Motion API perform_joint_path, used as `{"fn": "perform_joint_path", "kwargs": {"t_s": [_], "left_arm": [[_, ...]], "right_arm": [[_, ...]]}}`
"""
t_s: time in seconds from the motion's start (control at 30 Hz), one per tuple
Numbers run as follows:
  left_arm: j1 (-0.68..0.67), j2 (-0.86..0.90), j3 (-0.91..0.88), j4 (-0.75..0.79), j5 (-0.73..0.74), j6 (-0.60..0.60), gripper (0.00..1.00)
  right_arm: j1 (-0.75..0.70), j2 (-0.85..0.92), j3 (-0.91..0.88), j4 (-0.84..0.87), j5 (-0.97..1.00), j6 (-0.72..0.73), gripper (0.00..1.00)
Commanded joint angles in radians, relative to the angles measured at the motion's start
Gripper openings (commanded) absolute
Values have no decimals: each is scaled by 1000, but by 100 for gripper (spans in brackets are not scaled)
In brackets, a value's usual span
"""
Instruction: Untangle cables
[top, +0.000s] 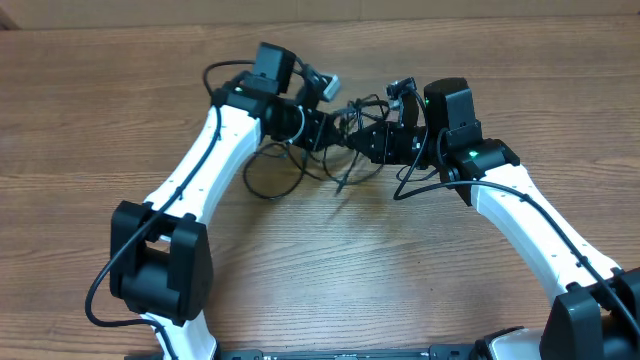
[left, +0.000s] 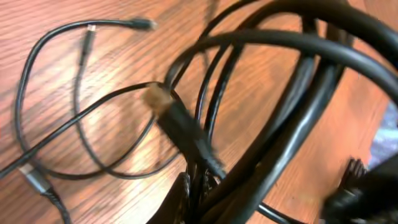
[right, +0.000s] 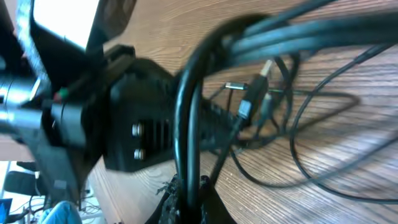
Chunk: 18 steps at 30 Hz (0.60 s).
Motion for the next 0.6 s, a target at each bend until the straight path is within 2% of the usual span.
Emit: {"fn": "perform_joint_path", "kwargs": {"t_s": [0.0, 0.2, 0.37, 0.57], "left_arm": [[15, -16, 23, 38, -41, -83, 4], [14, -16, 23, 30, -42, -78, 4], [13, -16, 23, 7, -45, -35, 4], [14, -16, 23, -18, -79, -26, 5]], "right_arm": [[4, 1, -8, -11, -38, -6, 4], [4, 1, -8, -8, -44, -6, 4], [2, 1, -8, 43, -130, 0, 4], [-14, 1, -8, 134, -262, 120, 4]]}}
